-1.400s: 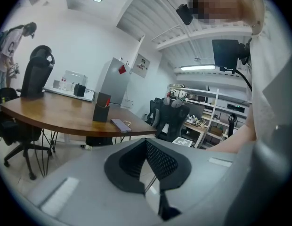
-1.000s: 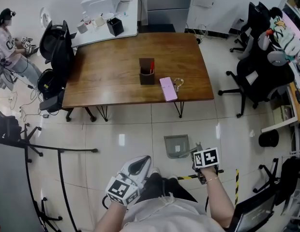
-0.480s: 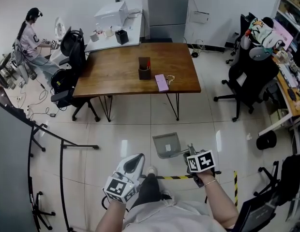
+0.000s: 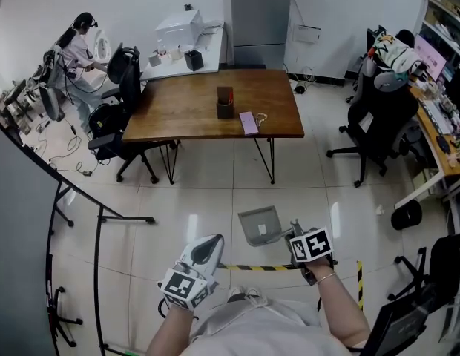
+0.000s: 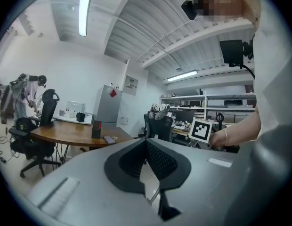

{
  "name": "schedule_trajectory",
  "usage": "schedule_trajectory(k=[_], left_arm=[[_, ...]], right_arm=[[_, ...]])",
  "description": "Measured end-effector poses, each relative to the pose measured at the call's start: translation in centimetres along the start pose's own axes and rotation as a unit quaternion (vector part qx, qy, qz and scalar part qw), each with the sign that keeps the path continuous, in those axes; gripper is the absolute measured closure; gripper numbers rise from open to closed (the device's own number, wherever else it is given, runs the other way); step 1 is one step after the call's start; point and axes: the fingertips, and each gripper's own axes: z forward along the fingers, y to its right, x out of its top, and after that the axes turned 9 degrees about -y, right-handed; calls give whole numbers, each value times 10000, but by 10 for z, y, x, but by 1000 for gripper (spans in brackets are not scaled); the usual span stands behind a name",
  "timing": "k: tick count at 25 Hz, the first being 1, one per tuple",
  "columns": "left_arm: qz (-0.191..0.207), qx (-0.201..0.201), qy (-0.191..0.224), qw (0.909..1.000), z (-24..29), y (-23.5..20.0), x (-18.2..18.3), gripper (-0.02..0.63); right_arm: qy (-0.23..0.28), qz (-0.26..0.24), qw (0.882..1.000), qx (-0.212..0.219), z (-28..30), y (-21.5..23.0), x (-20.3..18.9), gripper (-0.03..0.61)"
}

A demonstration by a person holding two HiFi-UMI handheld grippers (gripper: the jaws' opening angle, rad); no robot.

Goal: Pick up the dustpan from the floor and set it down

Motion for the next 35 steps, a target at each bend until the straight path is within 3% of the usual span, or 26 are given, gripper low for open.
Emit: schedule_trajectory(k=[8, 13, 19, 29, 35], left_arm=[[4, 150, 151, 9998, -14, -4, 10, 598], [122, 410, 208, 9989, -16, -13, 13, 599], [63, 416, 471, 9980, -16, -16, 29, 598], [26, 571, 391, 9976, 10, -31, 26, 598], [-76, 498, 204, 9985, 46, -61, 23, 598]], right_arm=[[10, 241, 9997, -97, -6, 7, -17, 577], [73, 311, 9994, -109, -8, 14, -14, 577], [182, 361, 9991, -117, -9, 19, -8, 577], [185, 284, 9994, -41, 2, 31, 10, 577], [52, 397, 9992, 15, 28, 49, 42, 577]])
